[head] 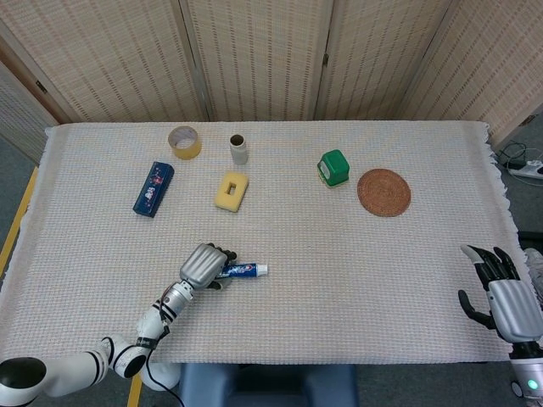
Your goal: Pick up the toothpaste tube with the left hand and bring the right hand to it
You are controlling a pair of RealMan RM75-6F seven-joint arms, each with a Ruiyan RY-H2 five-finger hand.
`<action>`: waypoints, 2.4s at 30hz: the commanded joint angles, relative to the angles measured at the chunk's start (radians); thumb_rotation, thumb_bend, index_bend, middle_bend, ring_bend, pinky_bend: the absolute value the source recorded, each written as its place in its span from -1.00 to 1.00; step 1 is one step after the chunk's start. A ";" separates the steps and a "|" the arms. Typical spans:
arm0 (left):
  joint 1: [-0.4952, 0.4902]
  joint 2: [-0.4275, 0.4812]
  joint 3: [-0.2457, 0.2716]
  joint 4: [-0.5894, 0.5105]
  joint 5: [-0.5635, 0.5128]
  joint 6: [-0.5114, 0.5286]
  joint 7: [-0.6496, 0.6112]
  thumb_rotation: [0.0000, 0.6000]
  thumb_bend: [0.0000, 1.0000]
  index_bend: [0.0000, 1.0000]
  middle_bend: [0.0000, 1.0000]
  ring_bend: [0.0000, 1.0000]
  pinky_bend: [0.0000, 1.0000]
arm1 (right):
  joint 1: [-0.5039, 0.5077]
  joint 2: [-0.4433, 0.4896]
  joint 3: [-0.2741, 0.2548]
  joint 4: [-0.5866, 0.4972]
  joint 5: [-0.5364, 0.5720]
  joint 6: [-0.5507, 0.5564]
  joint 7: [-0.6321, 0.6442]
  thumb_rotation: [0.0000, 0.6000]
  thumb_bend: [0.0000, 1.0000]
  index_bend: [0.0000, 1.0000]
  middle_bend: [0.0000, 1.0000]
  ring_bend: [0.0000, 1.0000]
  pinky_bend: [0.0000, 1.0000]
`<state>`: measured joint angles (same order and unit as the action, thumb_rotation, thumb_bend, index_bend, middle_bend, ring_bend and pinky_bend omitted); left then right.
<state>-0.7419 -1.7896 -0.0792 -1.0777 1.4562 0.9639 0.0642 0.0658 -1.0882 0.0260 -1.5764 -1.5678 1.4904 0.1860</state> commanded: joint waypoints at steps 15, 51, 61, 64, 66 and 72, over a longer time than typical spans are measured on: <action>-0.014 0.178 0.027 -0.136 0.197 0.227 -0.462 1.00 0.28 0.56 0.48 0.46 0.41 | 0.132 0.030 0.027 -0.166 -0.187 -0.049 -0.149 1.00 0.02 -0.91 -0.71 -0.74 -0.96; -0.029 0.393 -0.057 -0.620 0.071 0.139 -0.273 1.00 0.32 0.59 0.49 0.47 0.41 | 0.493 -0.217 0.172 -0.318 -0.065 -0.364 -0.377 1.00 0.02 -1.00 -0.95 -0.90 -1.00; -0.028 0.398 -0.058 -0.634 0.066 0.129 -0.266 1.00 0.32 0.58 0.49 0.47 0.41 | 0.520 -0.235 0.163 -0.317 -0.048 -0.373 -0.393 1.00 0.02 -1.00 -0.95 -0.90 -1.00; -0.026 0.401 -0.057 -0.638 0.070 0.131 -0.265 1.00 0.32 0.58 0.49 0.47 0.41 | 0.528 -0.235 0.164 -0.318 -0.038 -0.377 -0.400 1.00 0.02 -1.00 -0.95 -0.90 -1.00; -0.025 0.403 -0.055 -0.639 0.075 0.133 -0.264 1.00 0.32 0.58 0.49 0.47 0.41 | 0.533 -0.237 0.165 -0.319 -0.030 -0.379 -0.409 1.00 0.02 -1.00 -0.95 -0.90 -1.00; -0.020 0.406 -0.048 -0.636 0.085 0.138 -0.267 1.00 0.32 0.59 0.49 0.47 0.41 | 0.539 -0.240 0.166 -0.322 -0.016 -0.373 -0.427 1.00 0.02 -1.00 -0.95 -0.90 -1.00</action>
<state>-0.7621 -1.3839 -0.1281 -1.7145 1.5411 1.1010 -0.2022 0.6046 -1.3281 0.1916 -1.8985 -1.5852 1.1171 -0.2399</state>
